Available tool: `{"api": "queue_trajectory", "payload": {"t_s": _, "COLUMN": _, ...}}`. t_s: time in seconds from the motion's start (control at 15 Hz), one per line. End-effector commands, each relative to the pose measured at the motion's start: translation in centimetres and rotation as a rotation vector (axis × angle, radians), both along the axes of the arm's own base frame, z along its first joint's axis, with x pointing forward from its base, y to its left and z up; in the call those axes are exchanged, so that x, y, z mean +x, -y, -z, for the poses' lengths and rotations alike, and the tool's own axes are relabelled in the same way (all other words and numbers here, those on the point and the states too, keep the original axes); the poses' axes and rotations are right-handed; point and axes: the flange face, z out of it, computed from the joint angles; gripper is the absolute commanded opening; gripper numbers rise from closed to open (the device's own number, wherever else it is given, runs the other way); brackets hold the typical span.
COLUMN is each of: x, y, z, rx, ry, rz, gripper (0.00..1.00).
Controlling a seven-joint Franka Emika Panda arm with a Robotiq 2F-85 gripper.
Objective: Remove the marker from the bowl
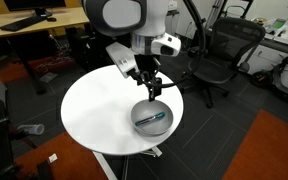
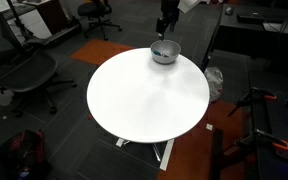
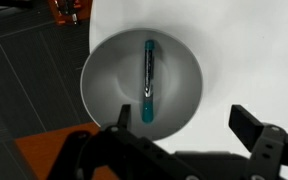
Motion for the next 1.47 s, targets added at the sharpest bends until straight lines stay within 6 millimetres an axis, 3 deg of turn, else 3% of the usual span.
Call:
{"api": "queue_trajectory", "payload": {"t_s": 0.0, "x": 1.3, "y": 1.1, "z": 1.4, "rx": 0.022, "ry": 0.009, "rz": 0.045, "gripper": 1.0}}
{"api": "queue_trajectory", "payload": {"t_s": 0.87, "x": 3.4, "y": 2.6, "z": 7.4, "rx": -0.015, "ry": -0.036, "rz": 0.151, "gripper": 1.0}}
{"api": "queue_trajectory", "payload": {"t_s": 1.4, "x": 4.9, "y": 3.9, "z": 9.8, "rx": -0.04, "ry": -0.046, "rz": 0.206, "gripper": 1.0}}
